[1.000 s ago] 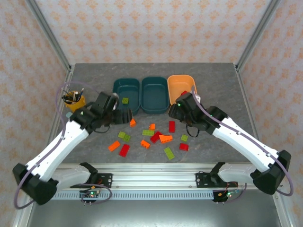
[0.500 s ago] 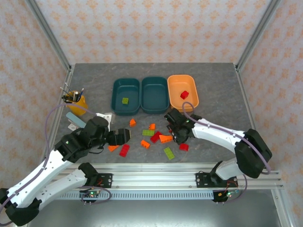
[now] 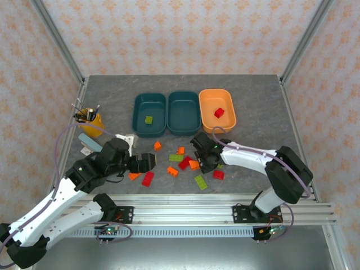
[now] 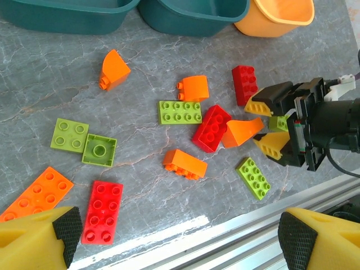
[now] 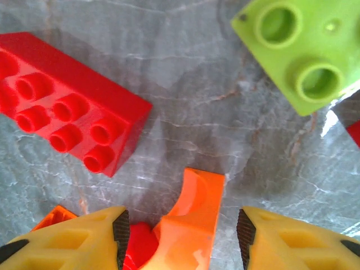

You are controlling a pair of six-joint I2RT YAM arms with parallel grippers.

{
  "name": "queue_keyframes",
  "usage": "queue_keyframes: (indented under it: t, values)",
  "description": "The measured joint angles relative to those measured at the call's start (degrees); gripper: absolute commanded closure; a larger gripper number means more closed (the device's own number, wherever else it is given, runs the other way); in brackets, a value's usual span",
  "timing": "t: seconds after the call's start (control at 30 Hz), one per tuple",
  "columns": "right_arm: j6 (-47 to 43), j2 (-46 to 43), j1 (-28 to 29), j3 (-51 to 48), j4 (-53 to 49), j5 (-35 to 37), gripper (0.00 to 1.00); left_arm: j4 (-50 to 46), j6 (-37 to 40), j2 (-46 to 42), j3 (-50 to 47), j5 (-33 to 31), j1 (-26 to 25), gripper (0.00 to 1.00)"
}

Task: Sort the legos into containers by color

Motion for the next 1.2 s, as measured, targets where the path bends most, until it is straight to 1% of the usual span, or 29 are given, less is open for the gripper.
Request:
queue_keyframes:
  t: [0.13, 0.33, 0.57, 0.7, 0.8, 0.87, 0.97, 1.13, 1.2]
  values:
    - [1.9, 0.7, 0.0, -0.9, 1.6, -0.2, 0.55, 0.0, 0.0, 0.0, 0.0, 0.0, 0.0, 0.07]
    - [4.0, 2.5, 0.1, -1.0, 3.3, -0.1, 0.62, 0.0, 0.0, 0.0, 0.0, 0.0, 0.0, 0.07]
    - [5.2, 2.9, 0.3, -0.7, 2.3, -0.3, 0.79, 0.0, 0.0, 0.0, 0.0, 0.0, 0.0, 0.08]
    - [5.4, 2.8, 0.4, -0.3, 1.6, 0.5, 0.82, 0.2, 0.0, 0.0, 0.0, 0.0, 0.0, 0.08]
    - [4.6, 2.0, 0.4, 0.6, -1.1, 3.2, 0.83, 0.6, -0.2, 0.6, 0.6, 0.0, 0.0, 0.08]
    - [3.1, 0.3, 0.3, 2.5, -4.2, 5.5, 0.83, 1.0, -0.3, 1.5, 1.6, 0.0, 0.0, 0.08]
    - [-1.3, -2.3, 0.3, 8.2, -9.1, 9.1, 0.84, 1.2, -1.0, 3.8, 4.5, -0.6, 0.0, 0.07]
    - [-13.0, -3.0, 0.3, 20.9, -12.4, 13.6, 0.84, 1.2, -2.1, 10.4, 13.0, -3.1, 0.2, 0.07]
    - [-18.4, -0.9, -0.1, 26.1, -13.0, 14.5, 0.84, 1.2, -2.2, 14.3, 17.1, -3.3, 2.0, 0.07]
